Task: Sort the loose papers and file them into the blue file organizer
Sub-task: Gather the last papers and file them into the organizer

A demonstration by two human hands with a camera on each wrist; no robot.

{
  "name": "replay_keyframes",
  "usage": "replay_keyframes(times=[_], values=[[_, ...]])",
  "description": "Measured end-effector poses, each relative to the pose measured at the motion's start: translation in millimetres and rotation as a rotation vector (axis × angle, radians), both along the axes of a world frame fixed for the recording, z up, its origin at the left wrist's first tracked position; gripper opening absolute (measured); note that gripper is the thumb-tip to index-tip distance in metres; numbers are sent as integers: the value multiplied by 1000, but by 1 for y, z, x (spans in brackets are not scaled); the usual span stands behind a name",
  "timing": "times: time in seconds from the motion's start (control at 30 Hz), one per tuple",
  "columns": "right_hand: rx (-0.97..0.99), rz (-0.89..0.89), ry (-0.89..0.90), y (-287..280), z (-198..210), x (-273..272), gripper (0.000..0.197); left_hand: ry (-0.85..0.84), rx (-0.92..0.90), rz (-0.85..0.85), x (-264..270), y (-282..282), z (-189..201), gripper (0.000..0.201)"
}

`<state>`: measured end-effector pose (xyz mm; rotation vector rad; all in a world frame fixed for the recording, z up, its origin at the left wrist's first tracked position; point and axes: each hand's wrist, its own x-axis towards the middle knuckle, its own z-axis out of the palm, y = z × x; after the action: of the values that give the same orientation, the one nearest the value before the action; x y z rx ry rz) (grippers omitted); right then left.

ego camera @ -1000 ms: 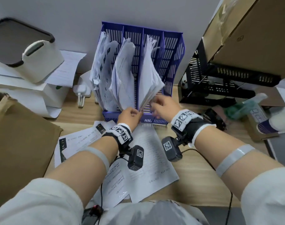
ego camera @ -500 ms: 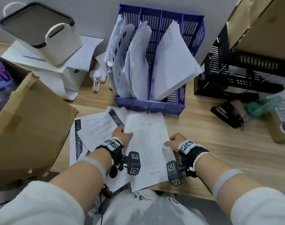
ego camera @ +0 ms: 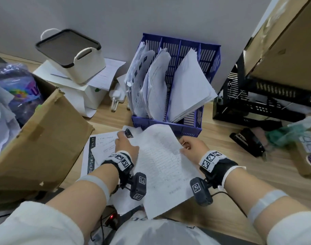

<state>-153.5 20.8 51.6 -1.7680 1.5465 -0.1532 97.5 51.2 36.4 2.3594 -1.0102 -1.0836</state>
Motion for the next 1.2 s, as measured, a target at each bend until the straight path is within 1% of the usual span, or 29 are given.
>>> replay_keyframes(times=[0.03, 0.07, 0.1, 0.17, 0.2, 0.23, 0.27, 0.3, 0.33, 0.37, 0.43, 0.5, 0.57, 0.6, 0.7, 0.83, 0.87, 0.9, 0.97, 1.03, 1.07, 1.1, 1.13, 1.17, 1.2], values=[[-65, 51, 34, -4, 13, 2, 12, -127, -10, -82, -3, -2, 7, 90], [-132, 100, 71, -7, 27, 4, 12, -246, -71, -182, -8, -5, 15, 100], [-203, 149, 111, -11, 39, 6, 13, -334, -184, -293, -14, -9, 23, 106], [-333, 255, 186, -19, 65, 11, 18, -447, -412, -534, -29, -18, 43, 112], [-383, 302, 225, -23, 77, 13, 20, -509, -479, -646, -37, -22, 55, 110], [-434, 336, 257, -26, 88, 15, 22, -585, -524, -736, -44, -25, 65, 104], [-479, 361, 275, -29, 98, 17, 25, -668, -538, -803, -51, -29, 75, 93], [-520, 383, 266, -33, 105, 19, 26, -735, -521, -852, -56, -31, 84, 77], [-557, 402, 252, -36, 112, 22, 27, -750, -469, -874, -60, -33, 91, 60], [-595, 412, 233, -40, 117, 23, 26, -701, -401, -860, -63, -35, 96, 44], [-683, 345, 187, -42, 124, 23, 20, -531, -292, -788, -65, -36, 103, 23], [-849, 155, 177, -43, 129, 17, 13, -411, -319, -708, -61, -37, 105, 17], [-981, -68, 186, -42, 134, 7, 22, -313, -417, -598, -57, -36, 105, 21], [-1000, -145, 174, -42, 138, 2, 27, -277, -487, -538, -55, -35, 105, 22], [-954, -253, 76, -43, 149, -2, 39, -214, -656, -383, -54, -31, 108, 24], [-717, -487, -196, -49, 166, 8, 60, -196, -776, -212, -52, -31, 117, 23], [-626, -484, -263, -51, 171, 12, 64, -183, -824, -176, -50, -31, 120, 25], [-524, -434, -326, -53, 176, 18, 70, -164, -869, -149, -49, -31, 122, 27], [-366, -249, -374, -54, 187, 34, 88, -125, -945, -132, -49, -31, 129, 37], [-310, -97, -394, -52, 201, 54, 103, -108, -976, -134, -49, -34, 135, 45], [-301, -62, -421, -52, 208, 64, 105, -93, -982, -140, -50, -35, 136, 47], [-289, -62, -446, -55, 213, 73, 101, -68, -996, -158, -51, -37, 136, 50], [-276, -80, -477, -57, 220, 80, 92, -44, -1025, -184, -52, -37, 136, 53], [-256, -115, -505, -65, 223, 86, 78, -33, -1055, -208, -53, -37, 134, 56], [-243, -155, -544, -73, 225, 91, 59, -31, -1078, -226, -53, -39, 131, 58]])
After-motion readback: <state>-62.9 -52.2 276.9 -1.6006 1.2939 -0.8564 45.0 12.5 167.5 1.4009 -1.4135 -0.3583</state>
